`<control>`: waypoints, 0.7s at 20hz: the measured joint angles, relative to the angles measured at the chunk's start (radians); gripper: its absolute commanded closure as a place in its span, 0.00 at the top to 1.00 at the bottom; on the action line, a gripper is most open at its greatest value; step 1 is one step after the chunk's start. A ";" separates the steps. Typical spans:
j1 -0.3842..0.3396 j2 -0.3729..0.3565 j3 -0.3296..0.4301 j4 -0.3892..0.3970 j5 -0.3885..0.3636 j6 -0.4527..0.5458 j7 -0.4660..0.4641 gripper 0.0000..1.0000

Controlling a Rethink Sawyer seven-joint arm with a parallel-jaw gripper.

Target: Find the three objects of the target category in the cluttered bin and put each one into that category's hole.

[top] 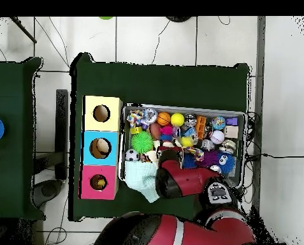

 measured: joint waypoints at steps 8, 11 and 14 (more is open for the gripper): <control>-0.024 0.022 -0.004 -0.045 -0.001 0.005 0.000 1.00; -0.025 0.023 -0.003 -0.056 -0.003 0.028 0.000 1.00; -0.025 0.019 -0.002 -0.075 -0.015 0.077 0.000 1.00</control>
